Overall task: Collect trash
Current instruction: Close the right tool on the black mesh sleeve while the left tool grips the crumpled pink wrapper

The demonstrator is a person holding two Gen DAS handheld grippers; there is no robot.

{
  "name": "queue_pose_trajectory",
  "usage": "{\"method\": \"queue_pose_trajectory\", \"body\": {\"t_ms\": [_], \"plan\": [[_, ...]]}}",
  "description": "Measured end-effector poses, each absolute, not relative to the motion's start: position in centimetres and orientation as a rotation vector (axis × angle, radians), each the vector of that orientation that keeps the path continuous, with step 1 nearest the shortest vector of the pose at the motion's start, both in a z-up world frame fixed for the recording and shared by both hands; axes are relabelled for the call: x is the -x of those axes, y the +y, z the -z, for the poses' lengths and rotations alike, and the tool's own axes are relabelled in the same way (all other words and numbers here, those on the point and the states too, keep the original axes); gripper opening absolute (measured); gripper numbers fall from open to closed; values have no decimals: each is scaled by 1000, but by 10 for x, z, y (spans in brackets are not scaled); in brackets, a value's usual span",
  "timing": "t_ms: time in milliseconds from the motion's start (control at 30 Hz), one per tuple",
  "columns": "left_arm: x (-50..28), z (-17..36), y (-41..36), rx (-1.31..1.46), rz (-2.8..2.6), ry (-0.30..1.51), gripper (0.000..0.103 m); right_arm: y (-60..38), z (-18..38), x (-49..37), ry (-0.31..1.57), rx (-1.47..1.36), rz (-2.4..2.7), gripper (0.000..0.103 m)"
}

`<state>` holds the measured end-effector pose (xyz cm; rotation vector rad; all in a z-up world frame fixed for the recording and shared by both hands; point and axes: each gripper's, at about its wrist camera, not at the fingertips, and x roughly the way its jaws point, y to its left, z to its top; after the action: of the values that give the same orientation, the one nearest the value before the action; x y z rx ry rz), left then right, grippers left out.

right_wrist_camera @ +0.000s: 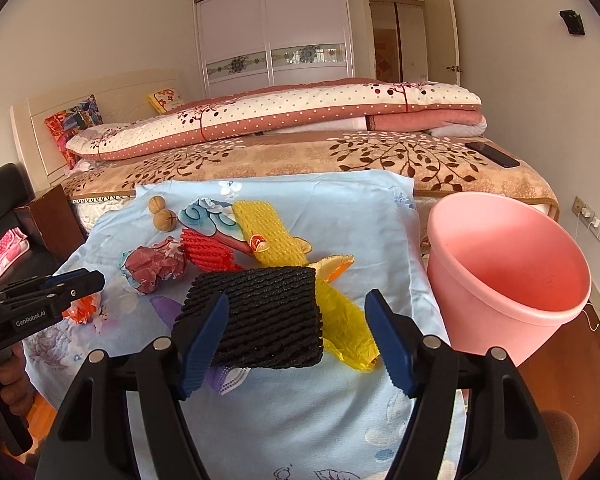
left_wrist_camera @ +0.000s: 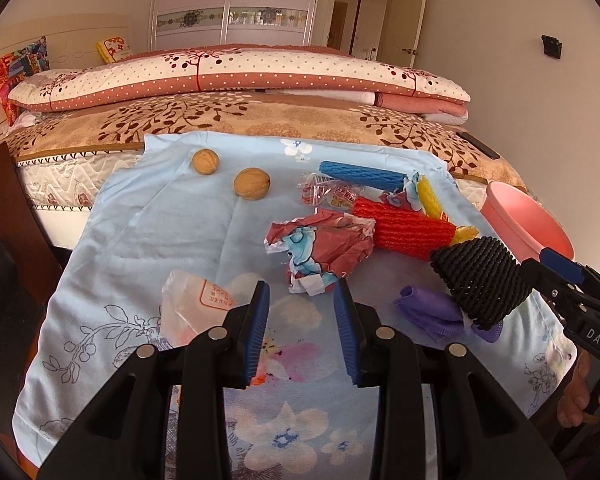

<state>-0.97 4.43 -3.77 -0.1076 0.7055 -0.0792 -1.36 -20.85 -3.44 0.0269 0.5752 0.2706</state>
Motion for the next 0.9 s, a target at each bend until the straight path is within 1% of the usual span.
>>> {"method": "queue_pose_trajectory", "body": {"t_ms": [233,567,700,767,800,833,900], "plan": [[-9,34,40,108,78,711,34,-209,36,12,582,-30,-277,70],[-41,48,46,194,74,798,34,-212,41,9,598,-45,-297,70],[-41,47,40,178,110,783,34,-214,43,5,613,-66,-304,69],[-41,47,35,155,119,779,34,-217,44,2,627,-83,-307,67],[-41,47,34,151,122,773,28,-218,45,0,636,-92,-310,66],[-41,47,33,149,125,772,20,-219,46,-2,644,-101,-313,64],[-40,47,33,158,131,769,19,-221,48,-5,657,-113,-312,62]]}}
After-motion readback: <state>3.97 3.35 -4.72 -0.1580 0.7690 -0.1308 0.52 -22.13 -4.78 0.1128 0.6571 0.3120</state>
